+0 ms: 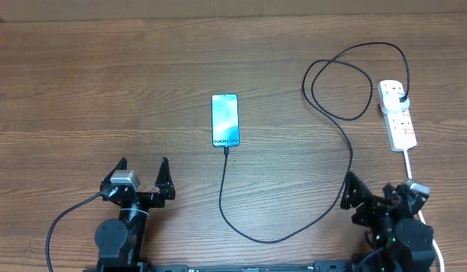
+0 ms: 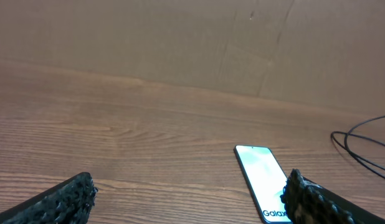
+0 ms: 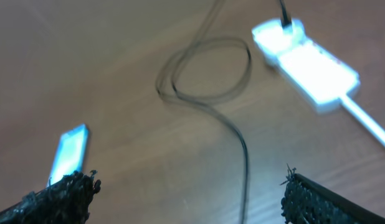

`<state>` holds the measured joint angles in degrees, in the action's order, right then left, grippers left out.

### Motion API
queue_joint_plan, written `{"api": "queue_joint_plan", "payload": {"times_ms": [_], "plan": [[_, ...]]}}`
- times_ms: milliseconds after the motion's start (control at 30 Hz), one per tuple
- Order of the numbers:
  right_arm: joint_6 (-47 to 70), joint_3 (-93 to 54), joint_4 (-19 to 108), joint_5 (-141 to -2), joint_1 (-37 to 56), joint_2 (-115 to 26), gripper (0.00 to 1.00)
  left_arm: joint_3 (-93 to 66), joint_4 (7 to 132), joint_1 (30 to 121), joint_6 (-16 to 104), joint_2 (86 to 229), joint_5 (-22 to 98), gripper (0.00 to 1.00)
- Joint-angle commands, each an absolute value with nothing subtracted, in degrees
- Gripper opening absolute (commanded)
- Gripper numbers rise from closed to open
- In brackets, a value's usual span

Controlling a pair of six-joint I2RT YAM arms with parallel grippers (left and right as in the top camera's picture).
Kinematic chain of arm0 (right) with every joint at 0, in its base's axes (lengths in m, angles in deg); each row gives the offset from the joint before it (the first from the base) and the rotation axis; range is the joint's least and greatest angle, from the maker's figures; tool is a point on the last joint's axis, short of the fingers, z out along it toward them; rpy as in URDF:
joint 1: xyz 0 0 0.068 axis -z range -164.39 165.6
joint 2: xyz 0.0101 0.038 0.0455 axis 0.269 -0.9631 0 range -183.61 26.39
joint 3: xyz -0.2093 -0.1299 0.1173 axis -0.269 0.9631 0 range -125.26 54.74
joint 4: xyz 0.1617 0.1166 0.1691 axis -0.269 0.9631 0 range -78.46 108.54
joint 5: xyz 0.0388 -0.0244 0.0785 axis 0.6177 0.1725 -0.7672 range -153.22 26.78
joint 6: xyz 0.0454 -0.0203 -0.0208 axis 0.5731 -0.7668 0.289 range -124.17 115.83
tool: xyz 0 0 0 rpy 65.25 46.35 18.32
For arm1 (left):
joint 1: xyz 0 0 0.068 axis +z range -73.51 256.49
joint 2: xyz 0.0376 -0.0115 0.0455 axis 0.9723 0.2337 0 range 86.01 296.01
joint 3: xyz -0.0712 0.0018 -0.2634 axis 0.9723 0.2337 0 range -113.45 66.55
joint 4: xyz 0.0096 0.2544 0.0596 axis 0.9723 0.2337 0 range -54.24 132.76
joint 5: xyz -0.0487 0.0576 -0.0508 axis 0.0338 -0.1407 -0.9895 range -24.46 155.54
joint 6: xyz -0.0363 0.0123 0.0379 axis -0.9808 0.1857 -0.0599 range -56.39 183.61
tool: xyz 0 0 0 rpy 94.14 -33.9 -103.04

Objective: Plug charger to phone and switch on socket

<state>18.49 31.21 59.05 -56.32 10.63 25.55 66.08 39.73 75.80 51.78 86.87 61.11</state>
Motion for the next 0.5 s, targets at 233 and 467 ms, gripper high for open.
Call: {"api": "queue_joint_plan", "payload": {"times_ms": [233,467], "plan": [[-0.03,31.49,30.7,-56.15,10.3,26.22,1.0,66.28,39.92,76.32,51.82,86.26,61.48,1.0],[-10.52,32.3,28.06,-62.09,10.3,26.22,1.0,66.28,39.92,76.32,51.82,86.26,61.48,1.0]]}}
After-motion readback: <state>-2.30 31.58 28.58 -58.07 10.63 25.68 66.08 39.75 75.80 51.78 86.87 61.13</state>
